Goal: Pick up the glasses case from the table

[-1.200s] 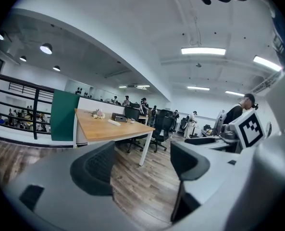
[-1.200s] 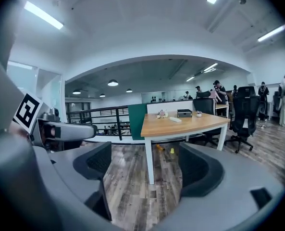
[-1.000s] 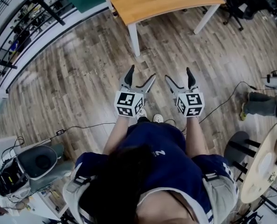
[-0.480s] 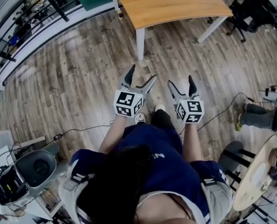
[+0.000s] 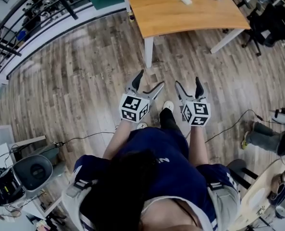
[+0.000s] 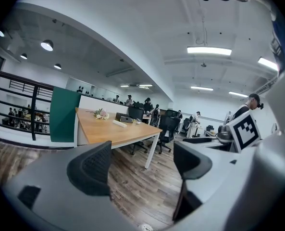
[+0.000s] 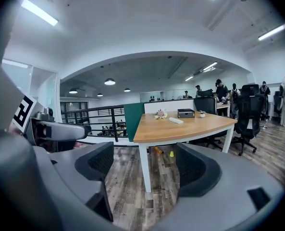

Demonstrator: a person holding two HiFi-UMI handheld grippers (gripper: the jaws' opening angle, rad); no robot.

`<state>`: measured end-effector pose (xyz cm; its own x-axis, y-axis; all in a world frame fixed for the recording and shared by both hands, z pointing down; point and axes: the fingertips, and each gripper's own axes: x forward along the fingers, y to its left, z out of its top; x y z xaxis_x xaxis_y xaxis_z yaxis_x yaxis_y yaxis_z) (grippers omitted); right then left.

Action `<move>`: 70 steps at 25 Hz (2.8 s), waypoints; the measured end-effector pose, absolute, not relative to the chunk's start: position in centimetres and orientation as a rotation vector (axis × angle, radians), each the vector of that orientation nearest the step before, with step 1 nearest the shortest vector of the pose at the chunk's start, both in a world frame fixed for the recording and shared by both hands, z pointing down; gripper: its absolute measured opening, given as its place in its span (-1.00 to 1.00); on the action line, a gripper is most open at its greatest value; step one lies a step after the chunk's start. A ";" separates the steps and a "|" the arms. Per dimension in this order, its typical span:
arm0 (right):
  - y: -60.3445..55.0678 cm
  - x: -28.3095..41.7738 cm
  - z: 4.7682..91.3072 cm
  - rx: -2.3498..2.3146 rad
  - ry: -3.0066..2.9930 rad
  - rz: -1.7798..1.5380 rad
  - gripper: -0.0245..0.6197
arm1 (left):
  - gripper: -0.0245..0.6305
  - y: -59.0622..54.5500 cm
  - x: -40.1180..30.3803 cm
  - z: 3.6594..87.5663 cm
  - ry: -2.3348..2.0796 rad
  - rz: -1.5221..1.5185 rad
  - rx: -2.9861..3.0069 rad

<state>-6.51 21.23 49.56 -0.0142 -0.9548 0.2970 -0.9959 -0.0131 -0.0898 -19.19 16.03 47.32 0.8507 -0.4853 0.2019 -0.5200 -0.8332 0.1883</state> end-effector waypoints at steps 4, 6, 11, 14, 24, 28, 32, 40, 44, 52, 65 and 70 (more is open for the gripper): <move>17.3 -3.6 49.4 2.042 -2.139 0.399 0.31 | 0.26 12.8 -16.7 46.9 -0.841 0.200 2.774; 15.6 -2.1 49.1 2.023 -2.160 0.392 0.30 | 0.26 11.4 -15.2 46.7 -0.869 0.195 2.766; 12.0 0.9 49.4 1.950 -2.206 0.383 0.30 | 0.26 8.7 -12.1 46.8 -0.930 0.175 2.721; 10.4 2.9 49.5 1.928 -2.223 0.379 0.29 | 0.26 7.4 -10.2 47.0 -0.959 0.177 2.708; 7.6 7.0 50.3 1.852 -2.247 0.364 0.23 | 0.26 4.8 -5.3 47.6 -1.033 0.170 2.676; 7.2 8.7 50.3 1.856 -2.245 0.369 0.23 | 0.26 4.5 -3.8 47.8 -1.034 0.179 2.667; 7.2 10.0 50.7 1.867 -2.229 0.398 0.23 | 0.26 4.2 -2.7 48.3 -1.016 0.196 2.655; 6.0 11.8 52.6 1.930 -2.151 0.470 0.22 | 0.26 1.6 -0.3 50.5 -0.908 0.272 2.648; 4.0 13.4 53.0 1.961 -2.106 0.490 0.22 | 0.26 -1.6 1.9 50.7 -0.859 0.261 2.660; -3.7 17.3 52.6 2.049 -2.037 0.496 0.22 | 0.26 -9.9 6.6 50.8 -0.746 0.285 2.694; -17.2 20.3 52.0 2.209 -1.884 0.535 0.22 | 0.26 -24.9 10.5 50.8 -0.561 0.360 2.767; -20.0 20.7 51.9 2.226 -1.839 0.539 0.23 | 0.26 -28.4 11.0 50.9 -0.552 0.350 2.762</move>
<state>20.75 -20.01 51.87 0.1574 -0.9020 0.4020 -0.9763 -0.2033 -0.0740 11.00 -28.44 50.88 0.8964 -0.3329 0.2926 -0.4066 -0.8804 0.2443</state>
